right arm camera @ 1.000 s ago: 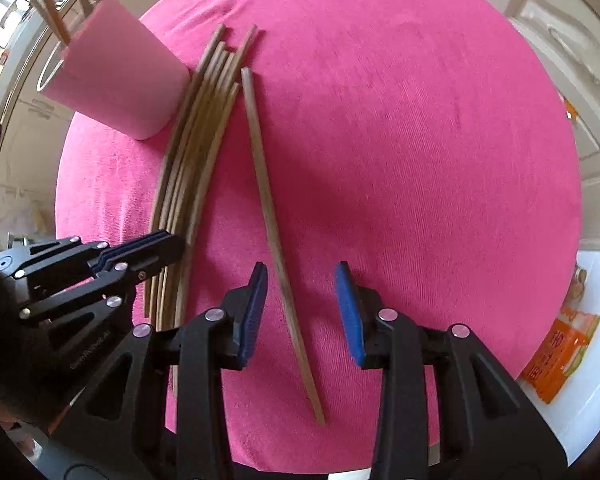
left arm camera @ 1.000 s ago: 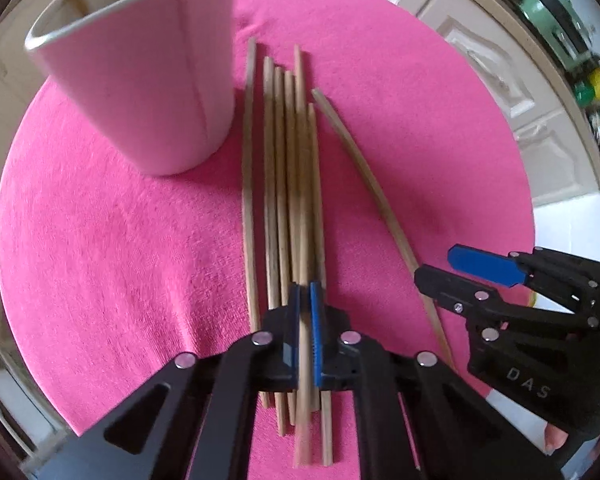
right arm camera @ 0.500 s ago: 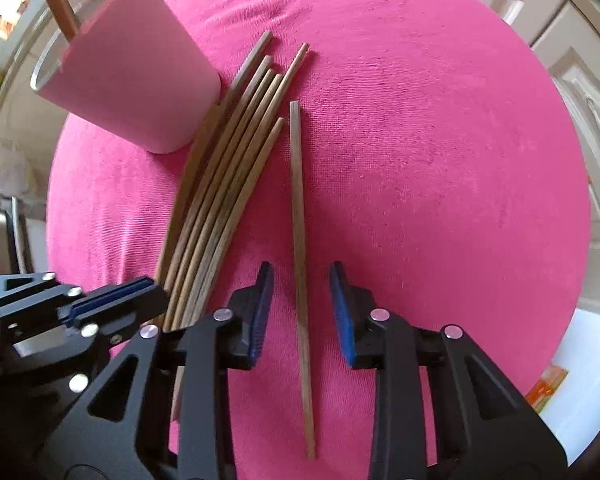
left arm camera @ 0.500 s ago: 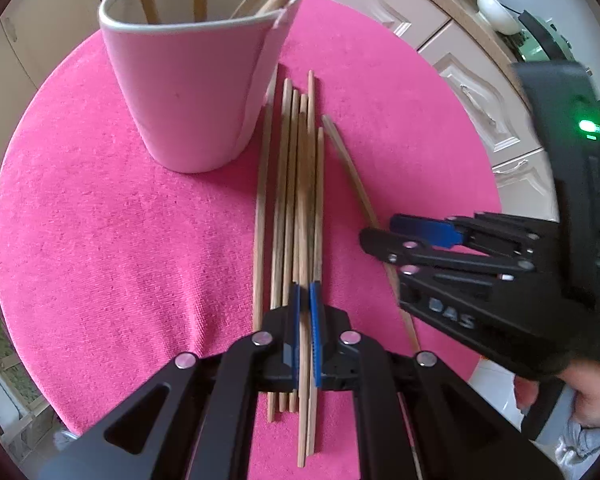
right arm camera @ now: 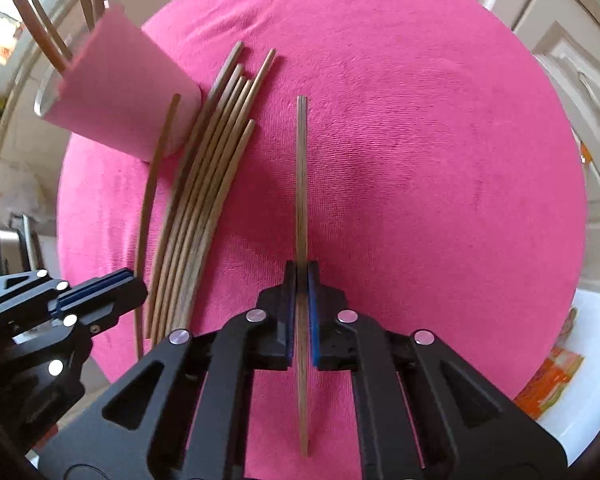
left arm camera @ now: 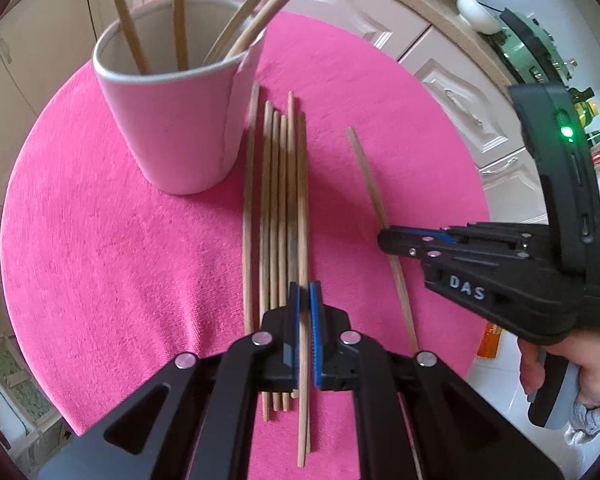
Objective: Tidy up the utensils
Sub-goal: 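Close the left gripper on a chopstick while the right gripper grasps a loose one, then lift both held chopsticks up and drop them into the white cup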
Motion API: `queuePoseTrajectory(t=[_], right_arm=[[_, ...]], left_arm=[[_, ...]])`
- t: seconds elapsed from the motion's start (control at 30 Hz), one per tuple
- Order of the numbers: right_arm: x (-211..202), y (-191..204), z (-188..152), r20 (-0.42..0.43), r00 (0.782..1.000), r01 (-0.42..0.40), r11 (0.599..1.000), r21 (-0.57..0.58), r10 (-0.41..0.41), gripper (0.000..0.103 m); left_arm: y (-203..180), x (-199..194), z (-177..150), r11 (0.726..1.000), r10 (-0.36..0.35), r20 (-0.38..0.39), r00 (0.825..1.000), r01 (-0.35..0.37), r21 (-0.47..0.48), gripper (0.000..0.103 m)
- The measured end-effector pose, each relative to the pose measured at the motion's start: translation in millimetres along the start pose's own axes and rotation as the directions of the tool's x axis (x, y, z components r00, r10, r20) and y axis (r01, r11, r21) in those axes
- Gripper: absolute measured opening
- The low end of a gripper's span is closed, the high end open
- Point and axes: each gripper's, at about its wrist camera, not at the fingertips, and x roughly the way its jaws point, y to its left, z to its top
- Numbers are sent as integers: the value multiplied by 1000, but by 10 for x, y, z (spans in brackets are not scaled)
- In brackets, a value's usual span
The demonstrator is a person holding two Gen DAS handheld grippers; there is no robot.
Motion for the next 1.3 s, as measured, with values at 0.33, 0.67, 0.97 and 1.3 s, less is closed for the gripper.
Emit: queuePoseTrajectory(t=[0.33,0.67,0.97,1.3], right_arm=[[-571,-113,-273,122,985,-129,990,51,122,6],[-938,-7,-367,212,964,-178,983,47,164,6],[-1269,114,-367,270,945,-194,981,19,182,6],[-1553,356,-280,319,930,-185,983,-18,181,6]], left_arm=[[-149,-430,-126,997,-47,128,991,38,72,5],[-308,-807,-102,989,-85,235,968,54,136,5],[-399,-1038,-18,987,-110,302,947,68,145,5],[-348,-1359,-36,985,-134,388,912,82,149,5]])
